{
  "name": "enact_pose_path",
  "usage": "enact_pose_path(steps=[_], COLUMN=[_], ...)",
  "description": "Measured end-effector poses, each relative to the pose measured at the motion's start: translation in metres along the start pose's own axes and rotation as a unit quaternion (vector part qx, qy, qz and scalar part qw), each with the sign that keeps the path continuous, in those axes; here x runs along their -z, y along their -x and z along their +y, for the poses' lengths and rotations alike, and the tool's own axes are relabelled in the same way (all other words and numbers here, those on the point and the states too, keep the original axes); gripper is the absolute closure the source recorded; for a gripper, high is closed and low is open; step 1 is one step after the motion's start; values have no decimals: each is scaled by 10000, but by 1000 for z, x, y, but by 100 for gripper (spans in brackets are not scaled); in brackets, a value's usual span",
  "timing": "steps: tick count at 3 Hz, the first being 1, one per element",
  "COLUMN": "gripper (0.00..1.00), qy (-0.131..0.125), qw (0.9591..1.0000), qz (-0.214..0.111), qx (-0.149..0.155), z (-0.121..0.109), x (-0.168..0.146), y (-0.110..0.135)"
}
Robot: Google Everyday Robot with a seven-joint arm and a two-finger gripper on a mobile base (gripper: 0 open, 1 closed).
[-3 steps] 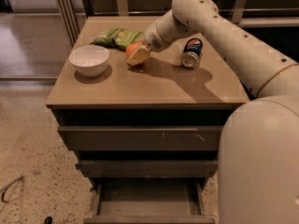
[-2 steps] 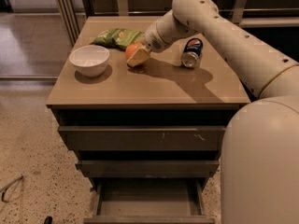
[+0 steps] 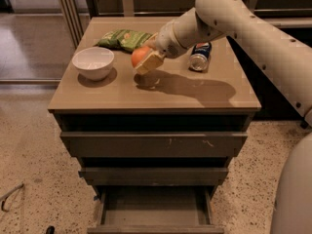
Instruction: Place orange into bottom drawer
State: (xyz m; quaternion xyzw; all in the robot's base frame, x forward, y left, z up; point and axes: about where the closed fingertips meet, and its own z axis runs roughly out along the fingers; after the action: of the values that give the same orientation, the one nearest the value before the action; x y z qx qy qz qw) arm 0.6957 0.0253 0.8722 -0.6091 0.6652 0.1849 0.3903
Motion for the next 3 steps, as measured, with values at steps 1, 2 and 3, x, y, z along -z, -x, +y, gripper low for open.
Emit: enact_pose_path(steps=[1, 2, 3], gripper=[100, 100, 100], qy=[2, 187, 417], qw=[10000, 9994, 9959], qz=[0, -144, -409], qx=[0, 268, 685], z=[0, 13, 51], x=[-1, 2, 25], y=[0, 4, 15])
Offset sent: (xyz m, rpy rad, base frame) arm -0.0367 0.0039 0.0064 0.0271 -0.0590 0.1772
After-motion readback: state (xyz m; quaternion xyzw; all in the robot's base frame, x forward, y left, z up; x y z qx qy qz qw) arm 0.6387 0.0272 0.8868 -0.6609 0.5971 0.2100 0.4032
